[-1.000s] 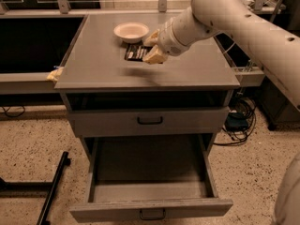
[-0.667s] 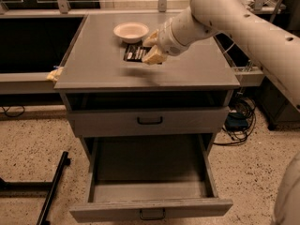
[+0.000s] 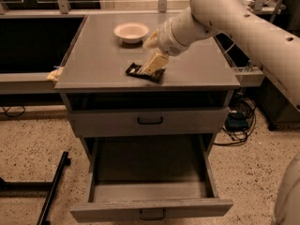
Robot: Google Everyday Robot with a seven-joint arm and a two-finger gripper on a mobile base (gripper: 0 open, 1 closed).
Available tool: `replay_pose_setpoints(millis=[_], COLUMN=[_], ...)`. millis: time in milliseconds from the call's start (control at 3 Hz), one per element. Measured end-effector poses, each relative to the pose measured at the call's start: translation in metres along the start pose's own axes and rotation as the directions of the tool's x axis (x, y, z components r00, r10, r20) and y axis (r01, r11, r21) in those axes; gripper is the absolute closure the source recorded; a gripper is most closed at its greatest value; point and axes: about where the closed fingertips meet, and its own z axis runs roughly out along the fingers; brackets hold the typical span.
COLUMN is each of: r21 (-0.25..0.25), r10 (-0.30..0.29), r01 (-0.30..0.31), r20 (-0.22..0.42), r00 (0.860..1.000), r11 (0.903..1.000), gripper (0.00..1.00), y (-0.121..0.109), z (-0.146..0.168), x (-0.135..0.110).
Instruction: Pick rxbar chocolate from middle drawer and place on counter
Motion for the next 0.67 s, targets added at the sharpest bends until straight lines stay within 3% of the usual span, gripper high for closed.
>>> replay_pose_setpoints(millis=[333,667], r21=[0.000,0.000], r10=[0.000,0.000], r01=[0.000,0.000], r20=[0.000,0.000], r00=[1.000,1.000], r11=[1.0000,1.0000], gripper=[0.00,0.00], y=[0.0000,0.0000], z=[0.0001,0.0001], x=[0.0000,0.0000])
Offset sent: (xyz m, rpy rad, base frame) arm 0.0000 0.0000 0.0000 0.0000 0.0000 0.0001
